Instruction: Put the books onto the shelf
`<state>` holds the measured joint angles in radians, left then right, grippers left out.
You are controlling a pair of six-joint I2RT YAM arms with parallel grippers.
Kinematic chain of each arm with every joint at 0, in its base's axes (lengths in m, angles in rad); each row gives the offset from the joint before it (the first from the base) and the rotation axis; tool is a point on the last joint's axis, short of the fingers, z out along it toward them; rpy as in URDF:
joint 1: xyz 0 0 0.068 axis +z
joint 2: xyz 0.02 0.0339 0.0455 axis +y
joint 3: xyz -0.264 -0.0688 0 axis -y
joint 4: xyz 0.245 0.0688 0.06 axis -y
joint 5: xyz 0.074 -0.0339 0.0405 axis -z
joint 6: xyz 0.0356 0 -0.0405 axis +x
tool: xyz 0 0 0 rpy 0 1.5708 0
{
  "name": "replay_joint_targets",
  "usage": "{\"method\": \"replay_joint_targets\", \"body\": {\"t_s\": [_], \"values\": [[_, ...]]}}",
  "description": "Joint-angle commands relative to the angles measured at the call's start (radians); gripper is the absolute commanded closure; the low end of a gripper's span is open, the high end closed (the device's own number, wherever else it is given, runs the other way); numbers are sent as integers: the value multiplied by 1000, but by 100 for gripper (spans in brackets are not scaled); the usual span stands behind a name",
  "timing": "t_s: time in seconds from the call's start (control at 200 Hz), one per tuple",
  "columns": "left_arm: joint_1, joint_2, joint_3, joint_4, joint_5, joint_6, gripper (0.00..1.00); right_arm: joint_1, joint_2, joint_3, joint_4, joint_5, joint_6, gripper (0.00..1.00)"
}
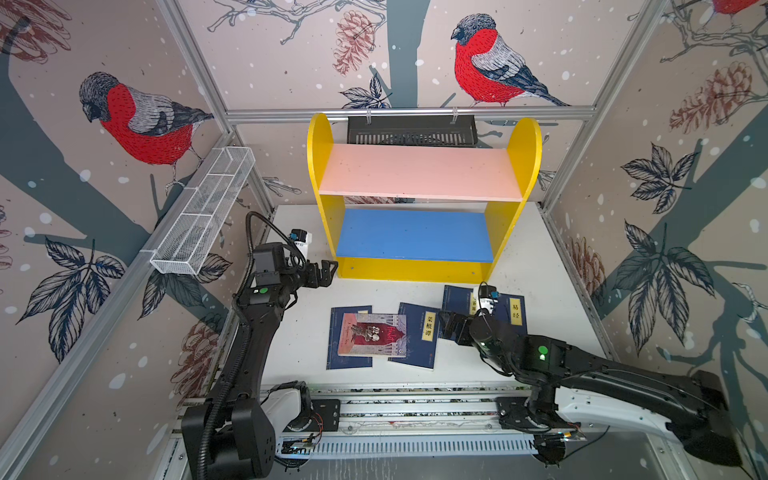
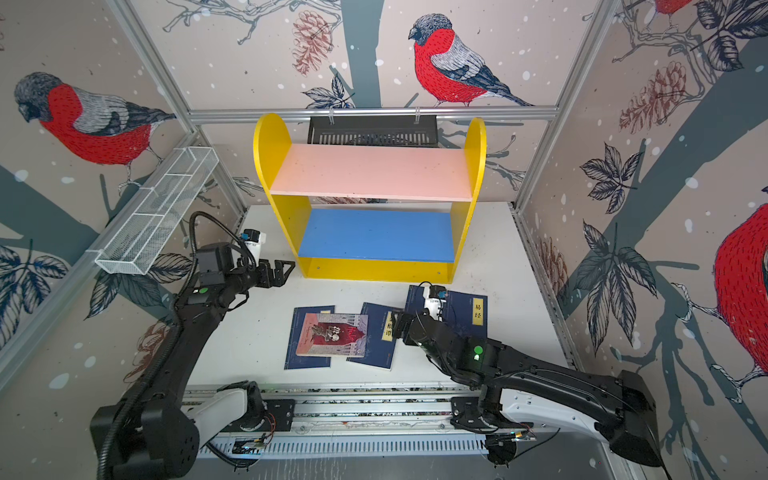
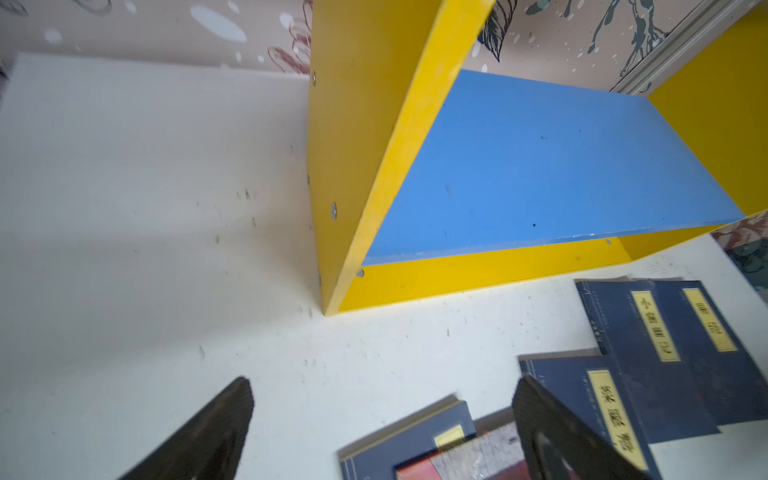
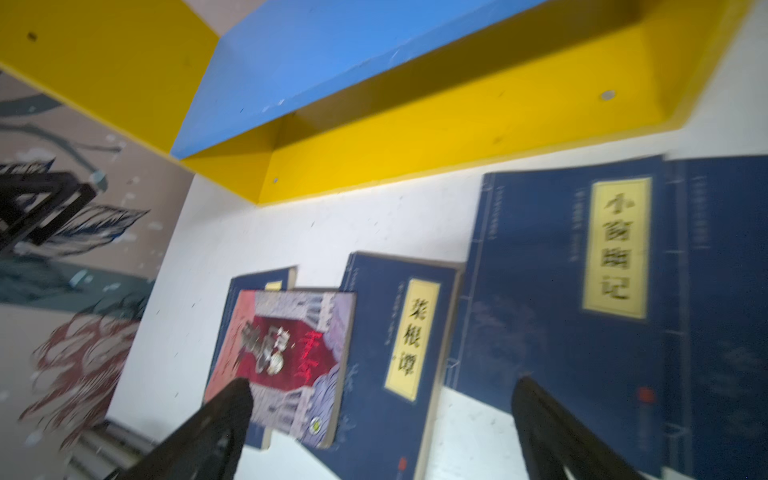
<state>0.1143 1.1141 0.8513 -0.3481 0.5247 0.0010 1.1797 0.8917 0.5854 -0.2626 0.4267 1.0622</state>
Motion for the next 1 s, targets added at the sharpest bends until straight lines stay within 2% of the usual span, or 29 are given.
{"method": "replay_joint_targets", "body": {"t_s": [0.0,0.15,0.23,0.36,0.445,0.61,0.741,0.996], "values": [[-7,38,26,-144,87,-83,3,45,78,26,137,-171,-23,3],[-14,106,67,-249,121,-122,6,83,202,55,244,-230,-21,6],[-15,134,72,-285,97,-154,7,84,272,67,295,-275,-28,7],[-15,147,15,-222,168,-276,11,59,369,113,278,-314,-22,9],[-15,135,-20,-172,161,-330,13,34,415,113,296,-362,-17,11],[-17,150,-27,-193,106,-335,14,-11,464,84,347,-432,5,16],[-18,151,-93,-178,123,-355,15,-33,504,74,396,-480,6,17],[-34,56,-204,-114,145,-371,16,-71,616,79,419,-564,7,21]]}}
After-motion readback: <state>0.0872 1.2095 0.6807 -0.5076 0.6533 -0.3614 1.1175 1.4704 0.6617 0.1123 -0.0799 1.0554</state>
